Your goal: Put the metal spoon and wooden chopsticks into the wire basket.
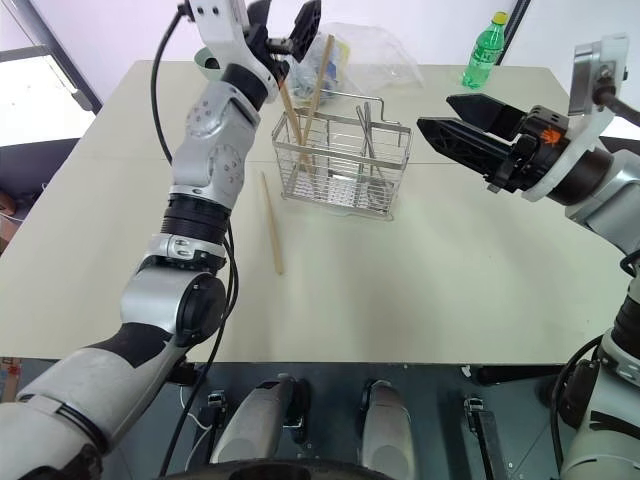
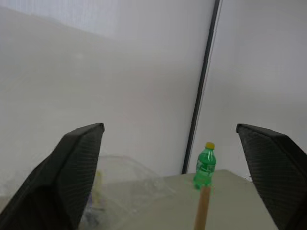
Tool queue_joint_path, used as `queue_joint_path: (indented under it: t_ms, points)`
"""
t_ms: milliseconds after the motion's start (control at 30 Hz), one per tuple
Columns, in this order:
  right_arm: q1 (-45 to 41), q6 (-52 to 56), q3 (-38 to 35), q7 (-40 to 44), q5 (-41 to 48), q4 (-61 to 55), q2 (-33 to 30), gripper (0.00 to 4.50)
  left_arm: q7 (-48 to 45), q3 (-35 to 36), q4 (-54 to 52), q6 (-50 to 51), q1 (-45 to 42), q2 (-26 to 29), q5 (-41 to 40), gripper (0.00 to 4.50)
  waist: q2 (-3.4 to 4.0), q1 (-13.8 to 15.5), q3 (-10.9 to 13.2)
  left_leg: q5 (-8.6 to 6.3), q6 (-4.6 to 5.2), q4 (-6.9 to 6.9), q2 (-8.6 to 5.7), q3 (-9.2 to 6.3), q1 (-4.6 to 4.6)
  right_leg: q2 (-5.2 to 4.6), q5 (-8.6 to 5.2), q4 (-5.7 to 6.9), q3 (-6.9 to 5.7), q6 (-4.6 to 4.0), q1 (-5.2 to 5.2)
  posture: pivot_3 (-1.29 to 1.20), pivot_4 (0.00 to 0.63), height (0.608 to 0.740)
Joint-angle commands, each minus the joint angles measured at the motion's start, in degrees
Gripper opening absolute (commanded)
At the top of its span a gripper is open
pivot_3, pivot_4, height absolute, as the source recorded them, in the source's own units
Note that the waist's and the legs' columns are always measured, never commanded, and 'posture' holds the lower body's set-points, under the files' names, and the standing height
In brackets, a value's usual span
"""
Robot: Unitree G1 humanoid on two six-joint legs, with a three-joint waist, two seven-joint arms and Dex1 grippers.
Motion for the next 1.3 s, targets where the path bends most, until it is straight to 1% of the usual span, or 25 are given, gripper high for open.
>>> queue_joint_path:
  t_ms: [33, 133, 200, 267, 367, 467, 533, 600, 767, 900, 1067, 1300]
  points:
    - [-1.12, -1.91, 0.15, 0.82, -0.65, -0.04, -0.76, 4.5, 3.27, 1.13, -10.94, 12.47, -0.87, 3.4, -2.21, 4.43, 0.0, -0.08, 0.0, 0.0, 0.0, 0.0, 0.0, 0.0, -0.01, 0.01, 0.0, 0.0, 0.0, 0.0, -0.01, 0.0, 0.15, 0.686]
    - [-0.98, -2.59, 0.61, 1.2, -1.01, 0.31, -0.32, 4.5, 13.23, 6.41, -14.78, 27.57, -2.94, 7.24, -3.57, 4.43, 0.0, -0.32, 0.0, 0.0, 0.0, -0.01, 0.03, -0.02, 0.0, 0.05, -0.01, 0.02, 0.03, 0.0, -0.04, 0.0, 0.15, 0.686]
    - [-0.75, -3.27, 1.02, 1.7, -1.49, 0.55, 0.0, 4.5, 21.11, 9.71, -13.81, 37.77, -3.65, 9.52, -2.4, 4.43, 0.02, -0.29, -0.01, 0.0, 0.0, -0.02, 0.05, -0.03, 0.04, 0.09, -0.01, 0.07, 0.04, 0.0, -0.05, 0.0, 0.15, 0.686]
    - [-0.73, -3.96, 1.51, 2.26, -1.98, 1.07, 0.28, 4.5, 27.23, 12.29, -11.82, 45.66, -3.7, 10.85, -0.97, 4.43, 0.02, -0.19, -0.01, 0.01, 0.01, -0.02, 0.05, -0.02, 0.13, 0.12, -0.02, 0.1, 0.04, 0.02, 0.05, 0.0, 0.15, 0.686]
    - [-1.08, -4.77, 2.5, 3.09, -2.75, 1.88, 0.53, 4.5, 32.23, 15.98, -9.03, 53.61, -3.01, 10.22, -1.06, 4.43, -0.02, 0.26, -0.01, 0.01, 0.01, -0.02, 0.03, -0.03, 0.27, 0.11, -0.04, 0.09, 0.02, 0.05, 0.28, 0.0, 0.15, 0.686]
    - [-1.76, -5.33, 3.62, 3.71, -3.36, 2.45, 0.84, 4.5, 33.88, 17.78, -7.42, 59.2, -1.64, 8.17, -1.46, 4.43, -0.04, 0.58, 0.0, 0.02, -0.01, 0.03, -0.06, -0.06, 0.26, 0.06, -0.05, 0.08, 0.0, 0.07, 0.34, 0.0, 0.15, 0.686]
    - [-2.78, -6.95, 5.32, 3.27, -5.62, 3.34, 1.71, 4.5, 34.05, 15.88, -7.42, 58.16, 0.93, 6.4, -0.13, 4.43, -0.05, 0.44, 0.0, 0.14, -0.22, 0.03, -0.07, -0.05, 0.26, 0.05, -0.05, 0.06, 0.0, 0.07, 0.34, 0.0, 0.15, 0.686]
    - [-4.11, -6.91, 6.05, 2.7, -5.76, 3.8, 2.59, 4.5, 34.16, 15.03, -6.21, 58.13, 2.41, 4.44, 0.49, 4.43, -0.05, 0.12, 0.0, 0.15, -0.29, 0.03, -0.06, -0.04, 0.26, 0.05, -0.05, 0.07, 0.01, 0.07, 0.31, 0.0, 0.15, 0.686]
    - [-4.56, -5.8, 6.24, 3.72, -4.81, 2.87, 2.18, 4.5, 33.3, 13.82, 0.03, 57.06, 2.53, 2.21, 1.39, 4.43, -0.06, 0.0, 0.01, 0.26, -0.48, -0.05, -0.06, -0.03, 0.16, 0.05, -0.05, 0.09, 0.04, 0.06, 0.09, 0.0, 0.15, 0.686]
    - [-4.4, -5.75, 6.08, 3.46, -4.88, 2.77, 2.3, 4.5, 31.56, 11.44, 5.03, 51.73, 1.91, 2.22, 3.12, 4.43, -0.06, 0.0, 0.01, 0.24, -0.49, -0.06, -0.05, -0.02, 0.16, 0.04, -0.05, 0.09, 0.04, 0.06, 0.07, 0.0, 0.15, 0.686]
    - [-3.56, -6.48, 5.25, 2.21, -4.88, 2.18, 3.1, 4.5, 28.7, 8.35, 12.19, 49.7, 0.16, 1.63, 4.45, 4.43, -0.06, 0.14, 0.01, 0.21, -0.52, -0.06, -0.06, -0.02, 0.13, -0.01, -0.04, 0.08, 0.04, 0.05, 0.07, 0.0, 0.15, 0.686]
    - [-1.75, -7.16, 4.22, 1.37, -4.77, 0.98, 3.93, 4.5, 25.55, 9.11, 20.88, 47.76, -2.23, 2.1, 3.71, 4.43, -0.04, 0.13, -0.01, 0.04, -0.31, -0.06, -0.06, -0.03, 0.13, -0.02, -0.04, 0.1, 0.04, 0.05, 0.05, 0.0, 0.15, 0.686]
